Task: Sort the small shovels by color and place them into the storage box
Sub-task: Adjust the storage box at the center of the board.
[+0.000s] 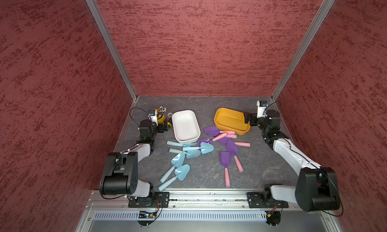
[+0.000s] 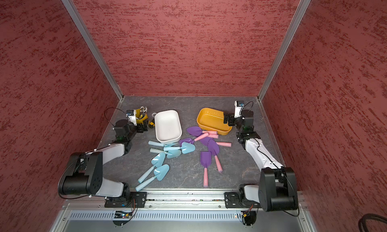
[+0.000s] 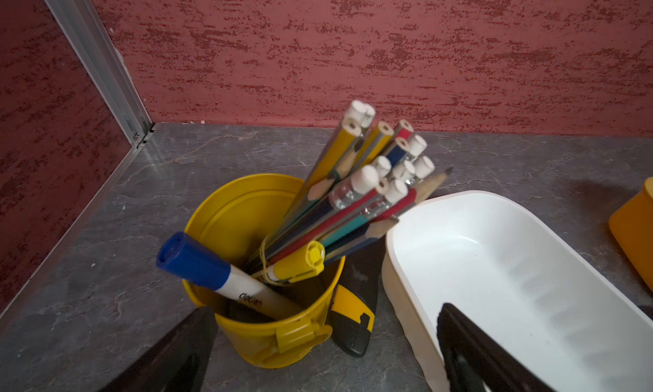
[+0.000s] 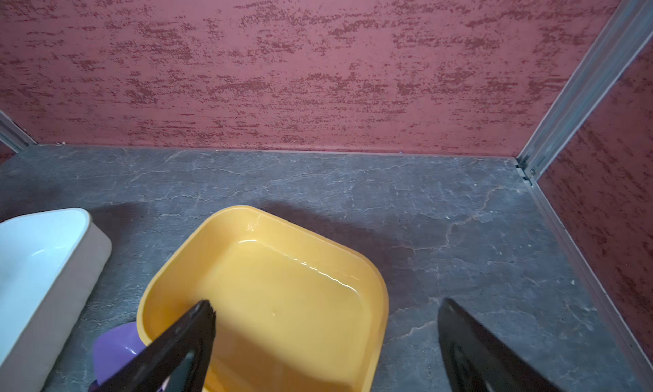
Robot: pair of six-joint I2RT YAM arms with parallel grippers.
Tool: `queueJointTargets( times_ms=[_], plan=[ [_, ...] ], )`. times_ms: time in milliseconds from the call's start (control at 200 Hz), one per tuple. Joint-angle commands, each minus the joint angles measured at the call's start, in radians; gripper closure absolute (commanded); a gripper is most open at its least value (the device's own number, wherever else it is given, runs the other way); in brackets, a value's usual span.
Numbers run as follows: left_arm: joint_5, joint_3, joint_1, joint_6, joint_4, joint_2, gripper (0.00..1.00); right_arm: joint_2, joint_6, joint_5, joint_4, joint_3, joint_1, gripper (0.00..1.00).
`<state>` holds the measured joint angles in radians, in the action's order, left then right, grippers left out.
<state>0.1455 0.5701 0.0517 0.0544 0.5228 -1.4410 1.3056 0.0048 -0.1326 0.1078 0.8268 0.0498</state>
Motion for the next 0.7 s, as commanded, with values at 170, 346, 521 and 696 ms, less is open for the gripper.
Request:
queueJointTargets(
  times_ms=[170, 346, 521, 696],
  plan=[
    [0.173, 0.161, 0.042, 0.128, -0.551, 0.065, 0.0, 0.066, -0.038, -0.039, -0.428, 0.185, 0.085, 0.01],
    [0.273, 0.254, 0.047, 0.246, -0.862, 0.114, 0.0, 0.125, -0.043, -0.016, -0.539, 0.268, 0.134, 0.01],
    [0.365, 0.346, 0.036, 0.415, -1.166, 0.152, 0.0, 0.211, -0.069, -0.033, -0.638, 0.355, 0.167, 0.01],
    [0.417, 0.437, -0.021, 0.528, -1.393, 0.167, 0.0, 0.277, -0.11, -0.051, -0.713, 0.433, 0.182, 0.03]
  ],
)
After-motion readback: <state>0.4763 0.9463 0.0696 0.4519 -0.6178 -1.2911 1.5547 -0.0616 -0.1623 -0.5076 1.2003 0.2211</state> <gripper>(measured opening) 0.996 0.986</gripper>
